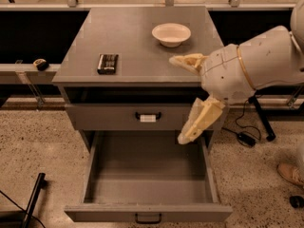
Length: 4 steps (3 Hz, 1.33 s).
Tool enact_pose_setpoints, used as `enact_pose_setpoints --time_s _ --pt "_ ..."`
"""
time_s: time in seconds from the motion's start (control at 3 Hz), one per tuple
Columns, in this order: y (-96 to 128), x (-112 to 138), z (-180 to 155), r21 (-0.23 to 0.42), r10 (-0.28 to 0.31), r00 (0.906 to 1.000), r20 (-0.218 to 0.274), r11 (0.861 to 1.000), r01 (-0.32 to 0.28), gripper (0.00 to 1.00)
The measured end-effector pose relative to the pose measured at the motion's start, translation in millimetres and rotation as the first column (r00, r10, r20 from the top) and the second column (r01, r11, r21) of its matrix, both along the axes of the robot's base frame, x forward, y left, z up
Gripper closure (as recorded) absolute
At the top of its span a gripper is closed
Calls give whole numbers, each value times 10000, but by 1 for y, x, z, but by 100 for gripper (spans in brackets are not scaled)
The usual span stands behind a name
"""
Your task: Place rxbar chocolate into middle drawer
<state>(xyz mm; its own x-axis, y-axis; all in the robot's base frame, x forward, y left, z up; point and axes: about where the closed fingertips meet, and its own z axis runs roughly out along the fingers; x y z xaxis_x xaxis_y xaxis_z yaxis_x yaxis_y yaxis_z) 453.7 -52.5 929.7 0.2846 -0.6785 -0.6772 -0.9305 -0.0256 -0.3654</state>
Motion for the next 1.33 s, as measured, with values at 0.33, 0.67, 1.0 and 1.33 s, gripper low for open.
enact_pose_setpoints --time_s 0.33,0.67,1.0,1.33 --pt "41 63 -19 169 188 9996 -201 9997 -185 0" --pt "84 115 -28 509 178 9998 -1 9985 -177 0" --pt "88 125 -30 454 116 9999 5 9989 -116 0" --pt "96 163 -32 1199 103 9997 236 9927 -131 0"
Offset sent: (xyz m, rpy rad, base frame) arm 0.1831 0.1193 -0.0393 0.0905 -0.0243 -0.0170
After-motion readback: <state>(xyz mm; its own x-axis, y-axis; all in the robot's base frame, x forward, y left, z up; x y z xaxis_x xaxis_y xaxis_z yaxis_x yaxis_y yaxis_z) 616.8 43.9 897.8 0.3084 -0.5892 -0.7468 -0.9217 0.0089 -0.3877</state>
